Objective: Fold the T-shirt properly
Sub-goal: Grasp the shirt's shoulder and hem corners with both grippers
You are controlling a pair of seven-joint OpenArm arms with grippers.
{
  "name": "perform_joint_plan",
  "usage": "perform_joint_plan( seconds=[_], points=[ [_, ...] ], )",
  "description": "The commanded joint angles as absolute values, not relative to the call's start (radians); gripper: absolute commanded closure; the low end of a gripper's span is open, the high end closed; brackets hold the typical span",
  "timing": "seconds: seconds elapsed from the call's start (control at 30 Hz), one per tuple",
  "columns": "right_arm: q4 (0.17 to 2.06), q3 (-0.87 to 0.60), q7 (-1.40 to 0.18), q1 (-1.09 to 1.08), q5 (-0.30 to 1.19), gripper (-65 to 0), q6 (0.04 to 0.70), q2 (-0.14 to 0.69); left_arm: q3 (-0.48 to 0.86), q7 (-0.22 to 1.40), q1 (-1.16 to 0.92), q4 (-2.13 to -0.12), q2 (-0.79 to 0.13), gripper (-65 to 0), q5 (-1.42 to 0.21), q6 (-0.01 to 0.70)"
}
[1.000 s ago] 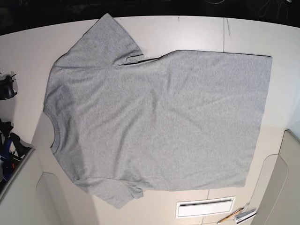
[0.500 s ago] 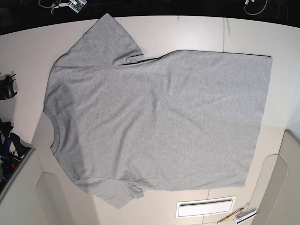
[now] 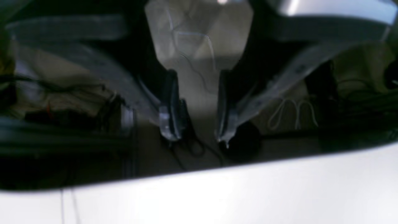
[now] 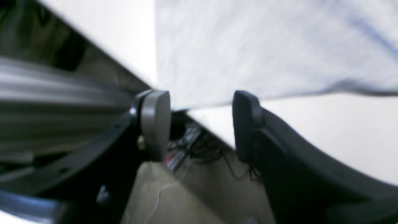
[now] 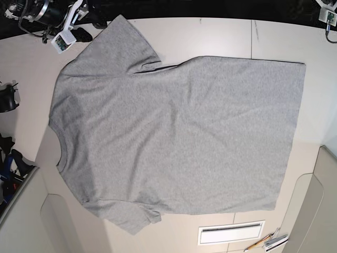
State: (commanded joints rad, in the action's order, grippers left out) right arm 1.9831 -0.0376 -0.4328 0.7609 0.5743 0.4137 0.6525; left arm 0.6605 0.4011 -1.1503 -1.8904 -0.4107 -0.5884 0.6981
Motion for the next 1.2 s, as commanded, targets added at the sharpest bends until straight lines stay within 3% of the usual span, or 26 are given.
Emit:
perform_joint_plan(
  seconds=[0.1, 0.23, 0.33, 0.47, 0.63, 0.87, 1.0, 1.2],
  points=[
    [1.982, -0.117, -0.459, 0.757, 0.619, -31.7, 0.383, 0.591, 0.702, 0.402, -1.127, -1.89, -0.41, -32.1, -0.61, 0.698],
    [1.948, -0.167, -0.476, 0.757, 0.621, -31.8, 0.344, 0.528, 0.707, 0.401, -1.096, -1.89, -0.41, -32.1, -0.61, 0.698],
    [1.896, -0.189, -0.476, 0.757, 0.622, -40.0, 0.338, 0.489, 0.707, 0.401, -1.065, -1.89, -0.41, -32.1, -0.611, 0.698],
    [1.842, -0.189, -0.475, 0.756, 0.636, -40.3, 0.333, 0.45, 0.707, 0.402, -1.008, -1.89, -0.411, -44.9, -0.632, 0.698],
    [1.781, -0.188, -0.476, 0.732, 0.643, -40.3, 0.34, 0.378, 0.707, 0.439, -0.886, -1.817, -0.439, -45.4, -0.675, 0.698],
    [1.678, -0.187, -0.484, 0.666, 0.672, -40.3, 0.384, 0.346, 0.696, 0.491, -0.688, -1.522, -0.556, -45.4, -0.806, 0.698],
    [1.678, -0.187, -0.506, 0.66, 0.704, -40.3, 0.42, 0.345, 0.625, 0.499, -0.588, -1.379, -0.599, -45.4, -0.825, 0.698],
    [1.678, -0.187, -0.512, 0.66, 0.704, -40.3, 0.424, 0.31, 0.516, 0.53, -0.426, -1.194, -0.618, -45.4, -0.827, 0.698]
  ],
)
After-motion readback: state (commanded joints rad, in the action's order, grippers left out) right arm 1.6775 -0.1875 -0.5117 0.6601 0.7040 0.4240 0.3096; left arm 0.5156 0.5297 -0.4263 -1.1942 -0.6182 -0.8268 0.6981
